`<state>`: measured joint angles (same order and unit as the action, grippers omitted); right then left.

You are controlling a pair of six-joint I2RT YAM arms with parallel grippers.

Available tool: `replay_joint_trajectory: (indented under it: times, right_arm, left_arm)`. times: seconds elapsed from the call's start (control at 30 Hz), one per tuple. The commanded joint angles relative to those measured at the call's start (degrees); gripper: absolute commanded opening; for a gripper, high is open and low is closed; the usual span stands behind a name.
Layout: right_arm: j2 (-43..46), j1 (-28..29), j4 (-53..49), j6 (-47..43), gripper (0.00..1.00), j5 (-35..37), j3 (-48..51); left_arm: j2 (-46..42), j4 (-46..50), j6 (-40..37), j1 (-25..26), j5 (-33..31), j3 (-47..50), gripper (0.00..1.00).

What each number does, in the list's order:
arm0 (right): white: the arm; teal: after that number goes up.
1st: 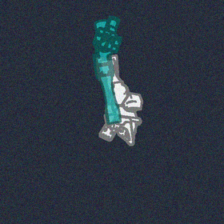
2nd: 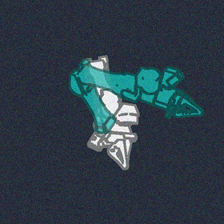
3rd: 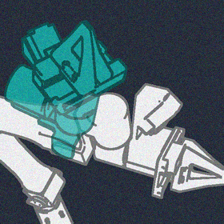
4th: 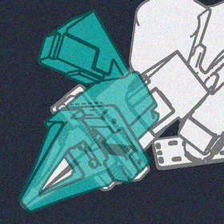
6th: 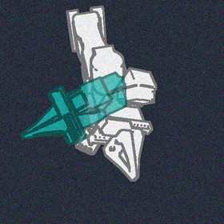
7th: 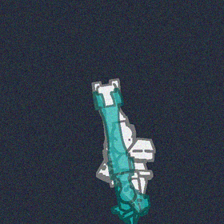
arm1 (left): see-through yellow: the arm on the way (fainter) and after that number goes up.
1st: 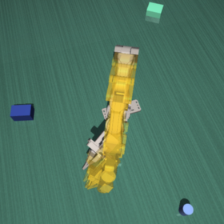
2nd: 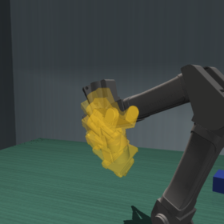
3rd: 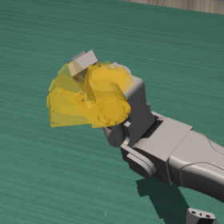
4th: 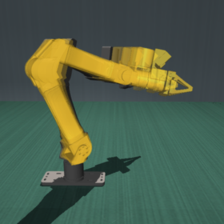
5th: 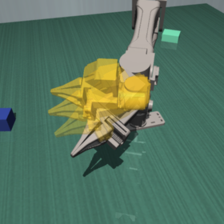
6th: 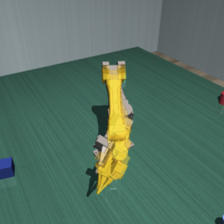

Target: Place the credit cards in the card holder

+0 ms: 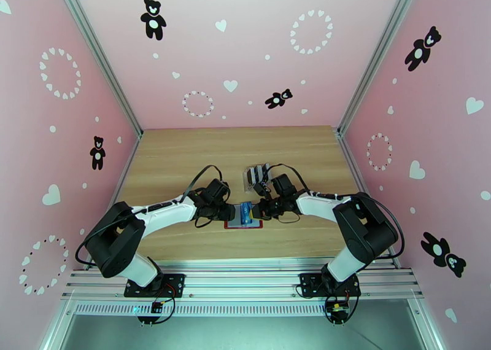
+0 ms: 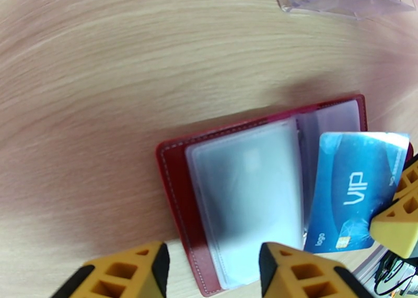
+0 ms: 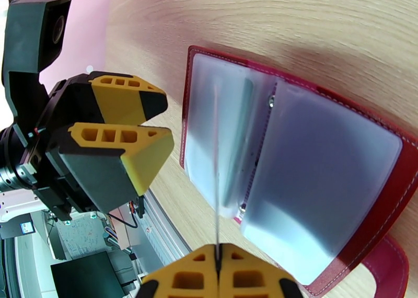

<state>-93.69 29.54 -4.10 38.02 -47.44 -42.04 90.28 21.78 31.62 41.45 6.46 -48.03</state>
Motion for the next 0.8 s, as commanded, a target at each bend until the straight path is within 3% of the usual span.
replay_joint_trajectory:
  times: [0.0, 0.77]
  right_arm:
    - [0.18, -0.29, 0.15, 0.20, 0.00, -0.81, 0.65]
    - [-3.03, -1.62, 2.57, 0.83, 0.00, -2.29, 1.09]
  left_arm:
    - [1.46, -1.31, 0.88, 0.38, 0.98, 0.92, 0.53]
    - [4.29, -2.19, 1.78, 1.08, 1.27, 0.92, 0.48]
